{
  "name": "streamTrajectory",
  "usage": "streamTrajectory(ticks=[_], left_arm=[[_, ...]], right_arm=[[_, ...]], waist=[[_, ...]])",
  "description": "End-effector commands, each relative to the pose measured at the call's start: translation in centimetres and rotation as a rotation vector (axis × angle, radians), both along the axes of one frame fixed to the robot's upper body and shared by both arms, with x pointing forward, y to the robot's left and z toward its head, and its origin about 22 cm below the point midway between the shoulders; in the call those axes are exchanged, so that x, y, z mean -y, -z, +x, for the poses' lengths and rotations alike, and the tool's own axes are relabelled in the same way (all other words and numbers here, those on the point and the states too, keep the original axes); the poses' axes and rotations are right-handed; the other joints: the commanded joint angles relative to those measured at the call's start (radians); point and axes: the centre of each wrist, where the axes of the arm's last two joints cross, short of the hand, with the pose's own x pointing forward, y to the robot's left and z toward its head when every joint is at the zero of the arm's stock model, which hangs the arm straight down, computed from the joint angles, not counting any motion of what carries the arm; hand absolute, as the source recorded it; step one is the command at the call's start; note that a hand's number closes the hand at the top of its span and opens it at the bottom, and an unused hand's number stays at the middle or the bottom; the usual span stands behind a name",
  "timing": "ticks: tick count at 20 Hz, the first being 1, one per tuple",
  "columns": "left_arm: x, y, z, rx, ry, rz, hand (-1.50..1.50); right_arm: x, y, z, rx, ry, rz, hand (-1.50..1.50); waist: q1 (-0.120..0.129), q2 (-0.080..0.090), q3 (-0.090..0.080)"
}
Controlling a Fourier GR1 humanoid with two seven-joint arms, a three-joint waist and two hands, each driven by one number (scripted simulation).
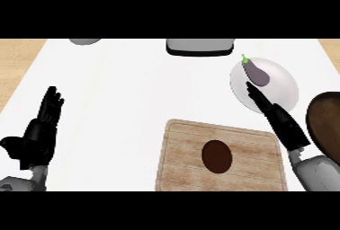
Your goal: Pick the cupcake from the cutting board and place it in the pan
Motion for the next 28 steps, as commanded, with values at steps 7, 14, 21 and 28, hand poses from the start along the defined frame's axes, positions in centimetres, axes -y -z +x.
streamTrajectory(ticks=[7,14,21,28], left_arm=[[7.7,0.1,-0.2,0.055,0.304,-0.128,0.0],[8.3,0.1,0.5,0.049,0.35,-0.158,0.0],[8.2,0.6,-0.5,0.049,0.341,-0.153,0.0],[9.3,1.6,0.0,0.054,0.345,-0.141,0.0]], right_arm=[[-1.1,-6.8,2.8,0.322,-0.316,-0.031,1.5],[7.5,-3.0,-0.3,0.221,-0.425,0.257,-1.5],[6.7,-5.3,0.9,0.266,-0.517,0.015,-1.5],[1.1,-9.2,2.2,0.198,-0.634,-0.26,-1.5]], waist=[[-0.038,0.013,-0.025],[-0.028,0.015,-0.022],[-0.02,0.013,-0.023],[-0.016,0.014,-0.023]])
